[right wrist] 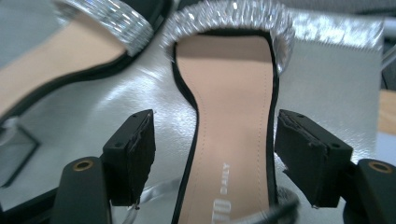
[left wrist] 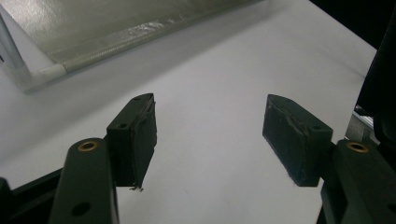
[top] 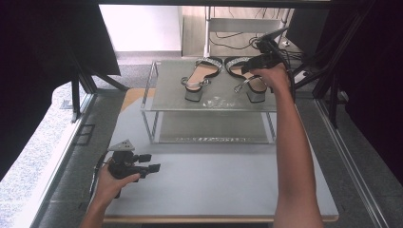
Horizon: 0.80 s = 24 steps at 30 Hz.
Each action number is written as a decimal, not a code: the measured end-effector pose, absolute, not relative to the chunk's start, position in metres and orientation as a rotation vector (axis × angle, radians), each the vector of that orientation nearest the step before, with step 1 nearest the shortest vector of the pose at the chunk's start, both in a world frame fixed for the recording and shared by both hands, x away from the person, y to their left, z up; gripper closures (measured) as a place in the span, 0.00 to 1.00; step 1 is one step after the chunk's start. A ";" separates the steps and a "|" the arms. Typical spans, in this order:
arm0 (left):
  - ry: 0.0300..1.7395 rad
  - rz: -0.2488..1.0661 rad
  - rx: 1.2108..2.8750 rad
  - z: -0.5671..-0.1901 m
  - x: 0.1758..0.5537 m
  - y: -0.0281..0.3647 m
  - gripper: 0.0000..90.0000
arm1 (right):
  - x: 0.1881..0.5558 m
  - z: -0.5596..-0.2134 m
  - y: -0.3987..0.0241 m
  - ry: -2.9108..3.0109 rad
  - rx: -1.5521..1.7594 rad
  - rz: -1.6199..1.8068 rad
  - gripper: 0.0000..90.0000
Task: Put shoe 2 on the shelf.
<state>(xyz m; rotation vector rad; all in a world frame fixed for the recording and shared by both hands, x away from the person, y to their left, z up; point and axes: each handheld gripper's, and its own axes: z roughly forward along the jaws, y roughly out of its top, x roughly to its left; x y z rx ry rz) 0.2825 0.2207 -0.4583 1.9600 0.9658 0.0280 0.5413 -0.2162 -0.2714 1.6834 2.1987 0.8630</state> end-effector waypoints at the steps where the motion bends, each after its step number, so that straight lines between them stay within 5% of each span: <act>1: 0.968 0.037 1.955 -0.457 0.282 0.220 0.40 | 0.536 -0.268 -0.219 2.191 1.664 0.885 0.33; 11: 0.975 0.132 1.903 -0.419 0.293 0.210 0.46 | 0.482 -0.253 -0.258 2.149 1.513 1.051 0.53; 19: 1.014 0.240 1.855 -0.371 0.324 0.203 0.67 | 0.451 -0.263 -0.274 2.168 1.392 1.057 0.79; 24: 1.024 0.265 1.852 -0.346 0.347 0.193 0.79 | 0.447 -0.275 -0.280 2.194 1.387 1.018 0.87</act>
